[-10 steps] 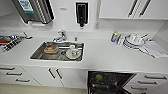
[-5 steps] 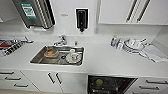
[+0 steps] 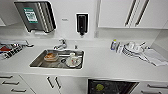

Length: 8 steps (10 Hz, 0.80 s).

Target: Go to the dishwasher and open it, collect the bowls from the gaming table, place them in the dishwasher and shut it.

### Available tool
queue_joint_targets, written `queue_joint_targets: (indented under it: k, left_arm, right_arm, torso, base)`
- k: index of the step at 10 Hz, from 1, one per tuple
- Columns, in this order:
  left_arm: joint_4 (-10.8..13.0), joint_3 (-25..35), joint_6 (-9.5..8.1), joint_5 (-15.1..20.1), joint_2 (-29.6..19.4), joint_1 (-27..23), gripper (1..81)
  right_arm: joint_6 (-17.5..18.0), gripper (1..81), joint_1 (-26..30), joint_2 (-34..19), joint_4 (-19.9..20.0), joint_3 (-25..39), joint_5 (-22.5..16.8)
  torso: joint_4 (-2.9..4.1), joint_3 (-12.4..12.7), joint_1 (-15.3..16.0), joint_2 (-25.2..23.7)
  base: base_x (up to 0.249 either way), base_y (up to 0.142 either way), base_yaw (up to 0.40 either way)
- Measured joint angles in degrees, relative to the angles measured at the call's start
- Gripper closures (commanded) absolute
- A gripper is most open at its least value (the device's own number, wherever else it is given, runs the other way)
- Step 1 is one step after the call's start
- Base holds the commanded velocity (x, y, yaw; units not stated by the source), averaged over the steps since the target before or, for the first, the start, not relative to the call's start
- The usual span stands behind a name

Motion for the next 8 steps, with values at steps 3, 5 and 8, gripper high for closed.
queue_joint_targets:
  k: [3,5,8]
  left_arm:
    - [-0.09,-0.05,0.00,0.18,-0.04,0.20,1.0]
    - [-0.11,-0.13,0.00,0.22,-0.02,0.34,1.0]
    - [-0.11,-0.33,0.00,0.57,-0.02,0.65,1.0]
  right_arm:
    - [12.03,1.0,-0.02,-1.95,1.34,0.16,3.02]
    - [15.64,1.0,-0.02,-3.94,4.40,1.65,7.90]
    - [17.32,1.0,-0.02,-4.11,5.56,2.17,8.64]
  torso:
    - [0.00,0.02,3.91,-6.23]
    - [0.00,0.04,6.51,-10.40]
    - [0.00,0.09,10.34,-16.52]
  base:
    - [0.000,0.000,0.000]
    - [0.000,0.000,0.000]
    - [0.000,0.000,0.000]
